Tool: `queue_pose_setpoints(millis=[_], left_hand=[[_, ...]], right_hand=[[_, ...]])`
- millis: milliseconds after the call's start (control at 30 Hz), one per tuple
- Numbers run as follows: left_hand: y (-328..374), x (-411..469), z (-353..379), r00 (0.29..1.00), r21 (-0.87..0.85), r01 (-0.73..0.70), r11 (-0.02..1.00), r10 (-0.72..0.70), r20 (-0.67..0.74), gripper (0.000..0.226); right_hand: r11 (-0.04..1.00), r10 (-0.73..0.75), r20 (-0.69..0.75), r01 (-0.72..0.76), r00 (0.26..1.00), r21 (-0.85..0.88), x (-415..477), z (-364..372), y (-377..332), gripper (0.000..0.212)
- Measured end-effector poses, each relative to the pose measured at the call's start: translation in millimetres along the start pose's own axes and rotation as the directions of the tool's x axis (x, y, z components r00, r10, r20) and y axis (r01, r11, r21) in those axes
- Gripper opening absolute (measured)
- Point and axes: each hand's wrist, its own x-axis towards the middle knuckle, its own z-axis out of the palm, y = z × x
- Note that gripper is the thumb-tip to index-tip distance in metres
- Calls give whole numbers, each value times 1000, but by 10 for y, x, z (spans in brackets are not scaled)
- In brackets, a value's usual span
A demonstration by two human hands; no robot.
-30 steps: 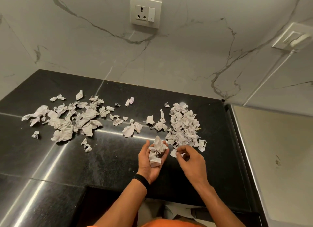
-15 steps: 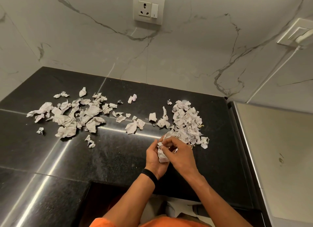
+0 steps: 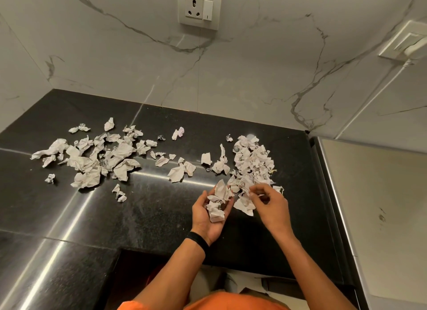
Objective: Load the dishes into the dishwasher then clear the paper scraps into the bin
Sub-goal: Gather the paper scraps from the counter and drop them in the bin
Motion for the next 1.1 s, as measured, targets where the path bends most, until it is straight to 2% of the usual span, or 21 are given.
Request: queue_pose_setpoints(millis=[100,233,367,500,600,667,733,800,867,933,1000,1067,1100], left_hand=[[25,25,-49,1000,0,-9,1000,9,-16,52],[57,-7,-55,999,6,-16,1000,16,-36,51],[94,-33,-46,998,12,-24,1000,25,-59,50],[120,-30,-55,998,9,-30,1000,31,-56,51],[129,-20,-78,998,8,-35,999,35,-51,52],[134,-11,-90,998,14,-36,999,37,-49,52],[140,-9,-87,998,21,-38,999,39,-53,52],[144,-5,-90,998,21,-37,999,38,-58,52],[143,-5,-97,997,20,-36,999,38,-65,53],[140,-7,-106,996,16,-39,999,40,-74,52],[140,11,-114,996,16,-42,999,44,-81,53],[142,19,-103,995,24,-45,999,47,-90,53],[141,19,-95,995,31,-42,999,45,-87,53]], right_hand=[[978,20,113,4,993,-208,-7,-4,204,20],[878,-49,216,145,975,-457,-97,137,424,45],[852,-202,225,284,953,-439,-160,195,554,38],[871,-228,217,299,949,-389,-162,190,579,33],[846,-276,227,348,934,-404,-169,188,548,31],[856,-302,221,366,927,-365,-191,183,511,30],[917,-281,159,314,946,-247,-228,181,439,30],[979,-195,57,197,979,-43,-253,185,318,30],[979,-60,-24,63,998,193,-238,197,183,31],[883,111,-37,-82,993,461,-179,197,73,32],[625,291,73,-247,954,741,-122,174,-32,35],[347,370,211,-345,905,872,-81,143,-118,41],[248,378,263,-371,888,895,-66,135,-151,45]])
